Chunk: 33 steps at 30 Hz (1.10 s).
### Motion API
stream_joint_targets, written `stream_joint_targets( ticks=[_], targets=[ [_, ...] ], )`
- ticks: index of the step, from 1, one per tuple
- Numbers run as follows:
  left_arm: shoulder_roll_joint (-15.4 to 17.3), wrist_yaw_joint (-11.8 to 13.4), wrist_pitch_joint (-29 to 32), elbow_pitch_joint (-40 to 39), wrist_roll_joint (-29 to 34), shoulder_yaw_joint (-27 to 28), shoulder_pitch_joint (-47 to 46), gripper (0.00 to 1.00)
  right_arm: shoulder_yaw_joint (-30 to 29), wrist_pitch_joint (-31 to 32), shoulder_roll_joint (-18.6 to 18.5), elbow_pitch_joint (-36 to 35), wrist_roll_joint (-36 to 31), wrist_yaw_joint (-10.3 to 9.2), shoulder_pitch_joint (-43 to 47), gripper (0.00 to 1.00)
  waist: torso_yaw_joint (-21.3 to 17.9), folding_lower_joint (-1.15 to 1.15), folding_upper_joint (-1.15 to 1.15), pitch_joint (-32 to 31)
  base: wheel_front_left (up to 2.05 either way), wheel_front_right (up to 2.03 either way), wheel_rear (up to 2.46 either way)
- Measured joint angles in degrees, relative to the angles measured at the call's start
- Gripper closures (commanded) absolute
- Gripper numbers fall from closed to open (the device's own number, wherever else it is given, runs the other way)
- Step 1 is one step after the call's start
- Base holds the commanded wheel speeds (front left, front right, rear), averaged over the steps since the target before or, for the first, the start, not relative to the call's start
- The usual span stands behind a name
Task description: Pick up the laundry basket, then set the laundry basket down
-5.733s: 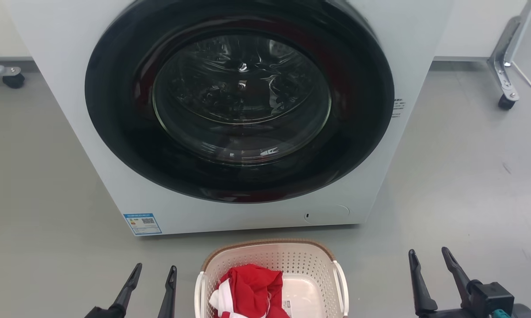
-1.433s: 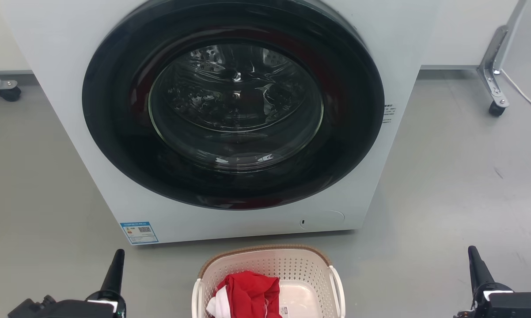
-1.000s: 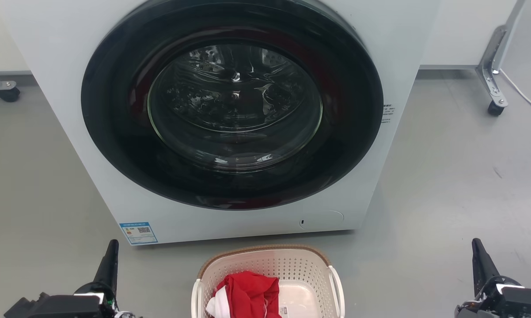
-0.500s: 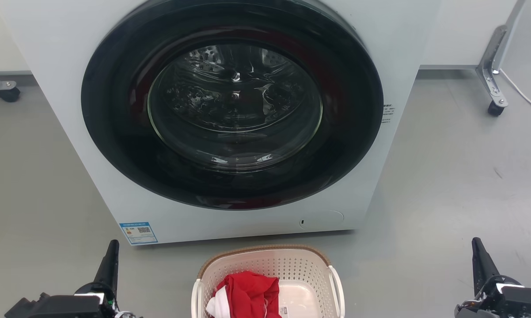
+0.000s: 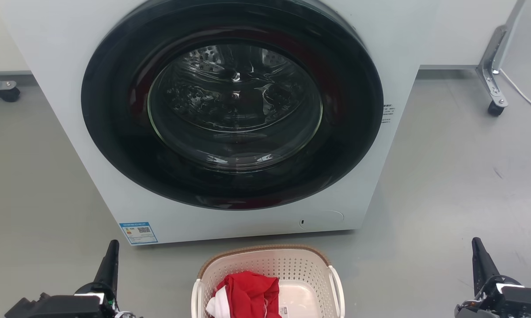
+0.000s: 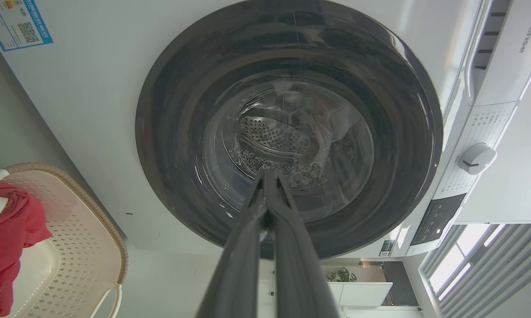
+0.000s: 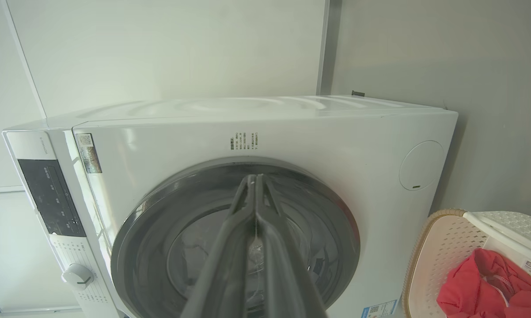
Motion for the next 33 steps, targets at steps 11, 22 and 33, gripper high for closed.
stream_joint_targets(
  ticks=[11, 22, 33],
  targets=[
    [0.0, 0.0, 0.0, 0.0, 0.0, 0.0, 0.0, 1.0, 0.0, 0.0, 0.0, 0.0, 0.0, 0.0, 0.0, 1.0, 0.0, 0.0, 0.0, 0.0, 0.0, 0.0, 0.0],
    [0.0, 0.0, 0.0, 0.0, 0.0, 0.0, 0.0, 1.0, 0.0, 0.0, 0.0, 0.0, 0.0, 0.0, 0.0, 1.0, 0.0, 0.0, 0.0, 0.0, 0.0, 0.0, 0.0],
    [0.0, 0.0, 0.0, 0.1, 0.0, 0.0, 0.0, 1.0, 0.0, 0.0, 0.0, 0.0, 0.0, 0.0, 0.0, 1.0, 0.0, 0.0, 0.0, 0.0, 0.0, 0.0, 0.0]
  ],
)
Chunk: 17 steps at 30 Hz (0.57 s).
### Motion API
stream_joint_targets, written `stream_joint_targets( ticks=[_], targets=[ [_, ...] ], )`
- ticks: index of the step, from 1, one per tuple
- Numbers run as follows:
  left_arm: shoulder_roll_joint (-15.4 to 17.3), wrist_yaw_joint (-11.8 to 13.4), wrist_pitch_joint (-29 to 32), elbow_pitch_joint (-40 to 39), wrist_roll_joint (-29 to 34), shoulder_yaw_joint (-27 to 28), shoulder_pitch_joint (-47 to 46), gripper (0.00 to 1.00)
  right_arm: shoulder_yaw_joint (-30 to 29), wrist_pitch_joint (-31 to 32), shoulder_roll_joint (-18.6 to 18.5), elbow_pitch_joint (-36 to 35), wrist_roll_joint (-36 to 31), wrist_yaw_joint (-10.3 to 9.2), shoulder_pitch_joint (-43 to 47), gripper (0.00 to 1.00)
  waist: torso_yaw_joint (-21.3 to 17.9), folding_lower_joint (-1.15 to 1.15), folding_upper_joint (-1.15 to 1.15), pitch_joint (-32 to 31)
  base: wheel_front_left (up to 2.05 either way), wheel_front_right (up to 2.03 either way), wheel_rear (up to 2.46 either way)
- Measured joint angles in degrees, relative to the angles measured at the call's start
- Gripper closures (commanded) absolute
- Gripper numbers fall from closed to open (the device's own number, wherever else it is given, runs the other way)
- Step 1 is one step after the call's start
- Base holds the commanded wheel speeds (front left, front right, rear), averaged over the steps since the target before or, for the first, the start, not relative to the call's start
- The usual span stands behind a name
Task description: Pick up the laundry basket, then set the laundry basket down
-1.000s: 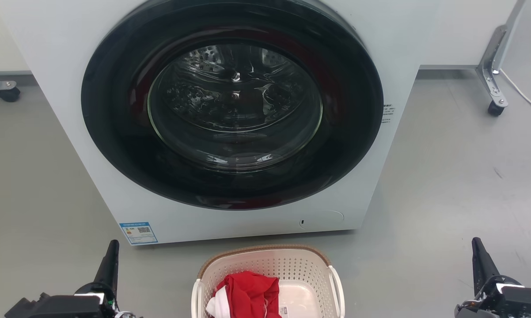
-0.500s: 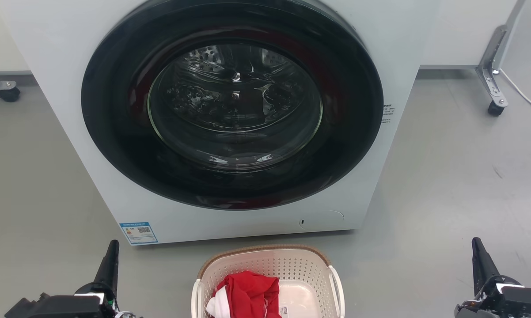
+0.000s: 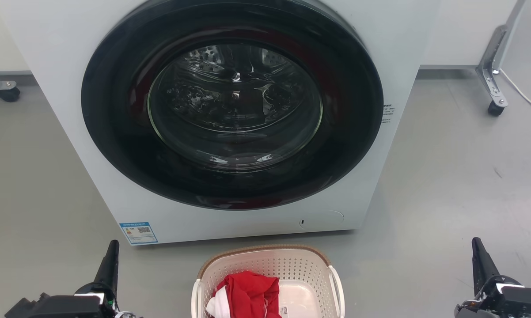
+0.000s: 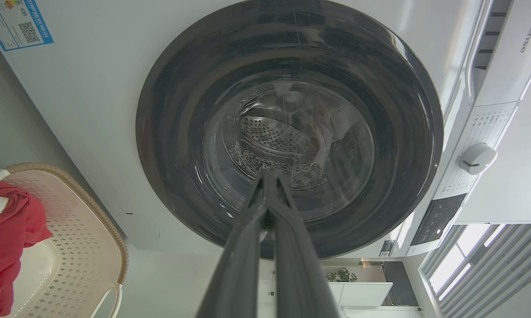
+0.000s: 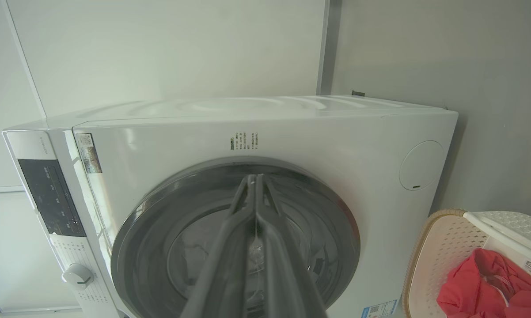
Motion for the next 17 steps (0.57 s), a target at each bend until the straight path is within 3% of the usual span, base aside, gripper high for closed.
stream_joint_targets(
  ticks=[17],
  targets=[
    [0.0, 0.0, 0.0, 0.0, 0.0, 0.0, 0.0, 1.0, 0.0, 0.0, 0.0, 0.0, 0.0, 0.0, 0.0, 1.0, 0.0, 0.0, 0.0, 0.0, 0.0, 0.0, 0.0]
  ],
)
